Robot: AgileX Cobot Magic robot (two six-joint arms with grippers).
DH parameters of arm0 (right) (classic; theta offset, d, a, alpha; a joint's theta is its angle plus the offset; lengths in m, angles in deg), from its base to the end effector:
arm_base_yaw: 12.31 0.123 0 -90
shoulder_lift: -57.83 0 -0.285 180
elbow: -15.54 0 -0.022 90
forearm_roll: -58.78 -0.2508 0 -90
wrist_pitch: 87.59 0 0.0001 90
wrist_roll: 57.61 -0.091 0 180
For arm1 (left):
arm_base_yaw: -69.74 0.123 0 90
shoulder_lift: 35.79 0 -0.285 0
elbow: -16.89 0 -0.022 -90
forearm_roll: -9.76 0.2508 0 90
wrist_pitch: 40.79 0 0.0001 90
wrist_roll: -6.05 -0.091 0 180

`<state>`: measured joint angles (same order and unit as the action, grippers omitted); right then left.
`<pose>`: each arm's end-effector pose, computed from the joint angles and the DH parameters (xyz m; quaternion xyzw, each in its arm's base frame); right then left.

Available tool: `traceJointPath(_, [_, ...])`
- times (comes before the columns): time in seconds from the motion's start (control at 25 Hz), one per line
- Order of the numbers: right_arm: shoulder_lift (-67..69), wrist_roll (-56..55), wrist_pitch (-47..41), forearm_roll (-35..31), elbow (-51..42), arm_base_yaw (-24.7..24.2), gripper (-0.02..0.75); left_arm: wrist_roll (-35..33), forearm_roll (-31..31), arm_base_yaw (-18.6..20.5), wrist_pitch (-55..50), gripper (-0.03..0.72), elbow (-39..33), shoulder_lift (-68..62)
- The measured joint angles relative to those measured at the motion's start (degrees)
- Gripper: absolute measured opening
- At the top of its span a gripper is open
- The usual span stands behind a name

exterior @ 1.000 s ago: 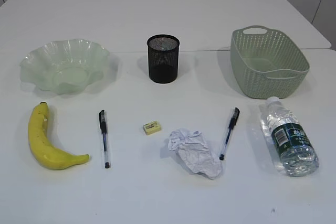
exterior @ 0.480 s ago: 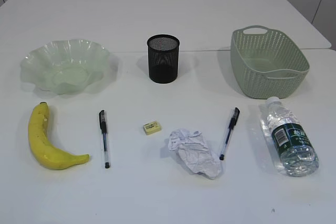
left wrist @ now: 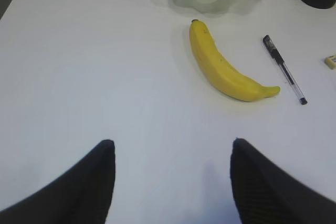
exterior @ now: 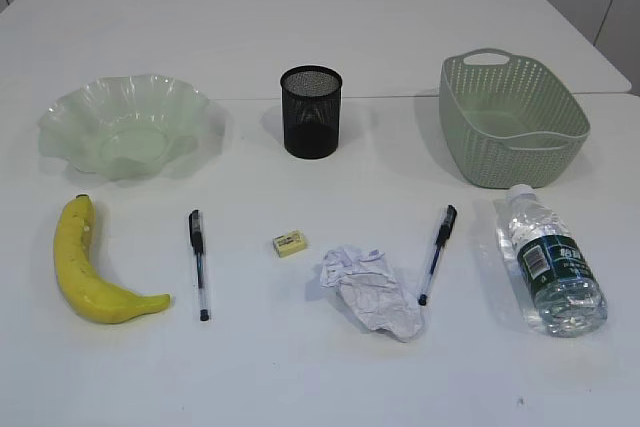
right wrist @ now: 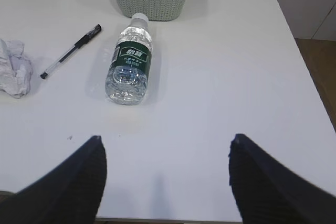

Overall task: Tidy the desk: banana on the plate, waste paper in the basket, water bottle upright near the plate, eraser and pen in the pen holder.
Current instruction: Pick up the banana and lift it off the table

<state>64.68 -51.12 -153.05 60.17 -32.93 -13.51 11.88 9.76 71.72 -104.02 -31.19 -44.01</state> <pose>-0.0112 -0.0018 0.2712 -0.0390 0.8685 -0.0452 0.4921 -0.0065 -0.0002 0.2763 -0.0588 0.8620 -0.0169 0.5033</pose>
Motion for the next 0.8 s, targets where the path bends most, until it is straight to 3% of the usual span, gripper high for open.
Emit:
traceJointPath(0.6, [0.0,-0.1,0.0,0.4,0.0,0.0,0.547,0.0,0.0,0.0,0.0,0.477,0.0,0.0])
traceJointPath(0.8, [0.0,-0.1,0.5,0.4,0.1,0.0,0.547,0.0,0.0,0.0,0.0,0.423,0.0,0.0])
